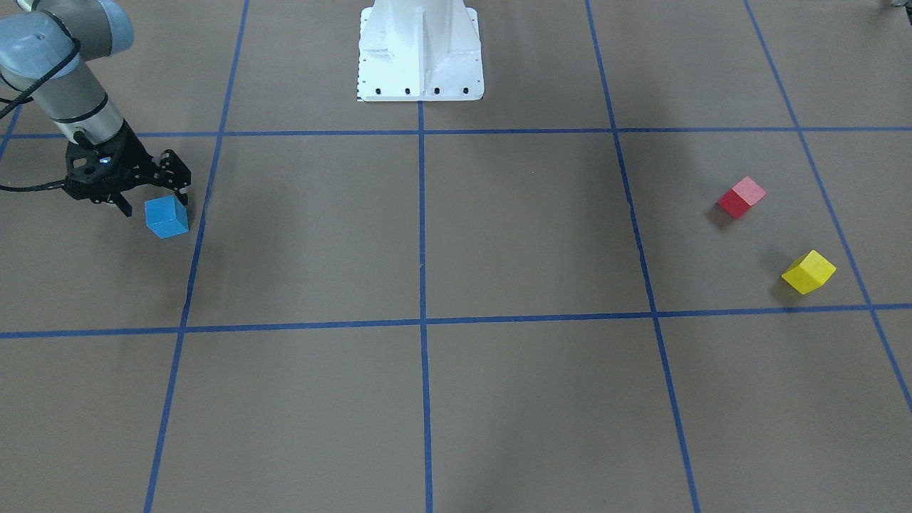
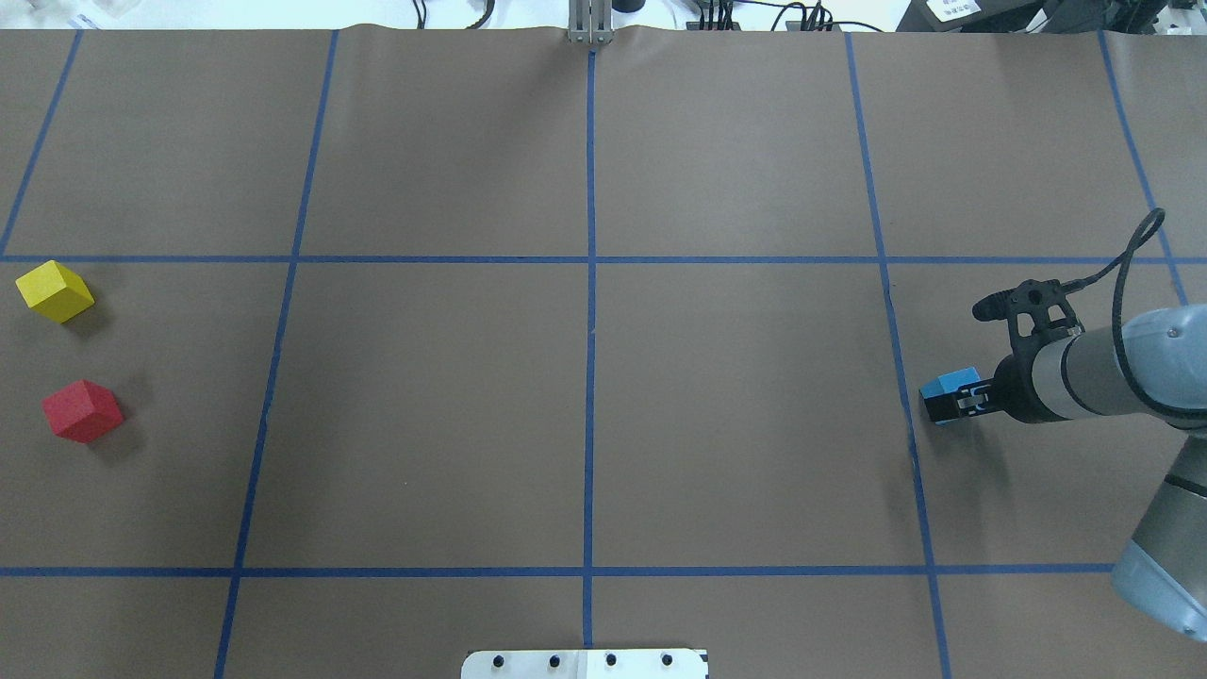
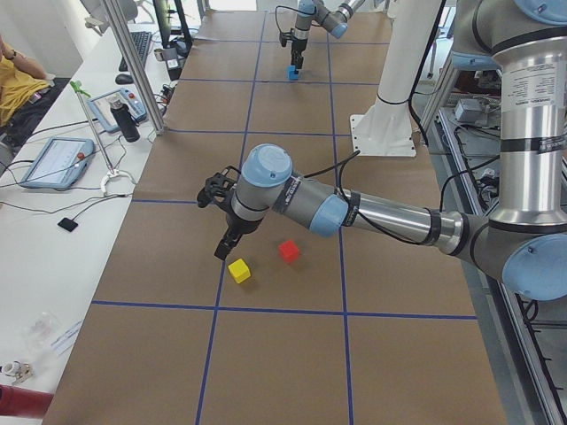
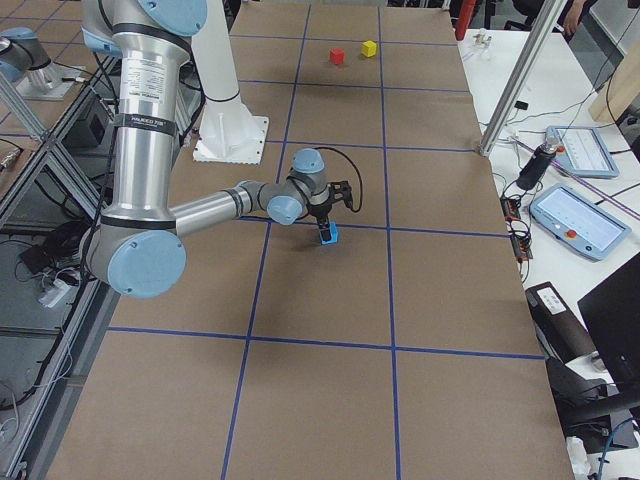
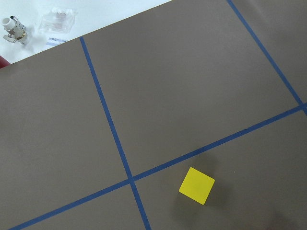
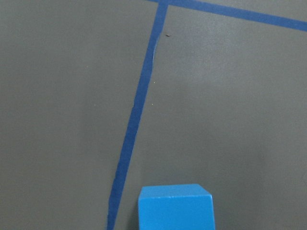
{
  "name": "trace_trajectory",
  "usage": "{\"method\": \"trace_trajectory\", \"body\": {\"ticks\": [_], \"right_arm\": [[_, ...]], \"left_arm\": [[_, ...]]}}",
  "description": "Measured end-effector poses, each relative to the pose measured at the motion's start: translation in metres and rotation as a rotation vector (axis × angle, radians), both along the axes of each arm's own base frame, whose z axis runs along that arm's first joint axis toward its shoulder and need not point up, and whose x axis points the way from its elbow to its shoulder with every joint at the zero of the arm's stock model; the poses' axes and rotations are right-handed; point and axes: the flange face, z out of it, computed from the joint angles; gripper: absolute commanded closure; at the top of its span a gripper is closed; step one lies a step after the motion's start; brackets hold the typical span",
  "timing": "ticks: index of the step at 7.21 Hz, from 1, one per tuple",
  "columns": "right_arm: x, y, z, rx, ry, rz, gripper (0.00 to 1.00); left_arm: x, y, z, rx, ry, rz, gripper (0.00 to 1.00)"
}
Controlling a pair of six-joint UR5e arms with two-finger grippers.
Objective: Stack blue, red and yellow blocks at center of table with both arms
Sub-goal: 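Reach the right gripper down and grasp the blue cube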
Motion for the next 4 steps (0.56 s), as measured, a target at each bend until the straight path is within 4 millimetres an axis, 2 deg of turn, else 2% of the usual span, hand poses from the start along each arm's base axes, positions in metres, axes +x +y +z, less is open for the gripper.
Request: {"method": "trace_trajectory", "body": {"ticks": [2, 3, 4], "right_arm": [[-0.002, -0.002, -0.003, 0.02, -0.006, -0.036, 1.0], [0.0, -0.009, -0.013, 0.027, -0.023, -0.036, 1.0], [-0.007, -0.023, -0.033, 0.036, -0.045, -0.031, 1.0]], "left_arm": [[0.0, 0.0, 0.001, -0.001, 0.0, 0.001, 0.0], [0.0, 0.001, 0.001, -0.002, 0.0, 0.001, 0.0], [0.0, 0.001, 0.001, -0.002, 0.001, 0.002, 0.0]]}}
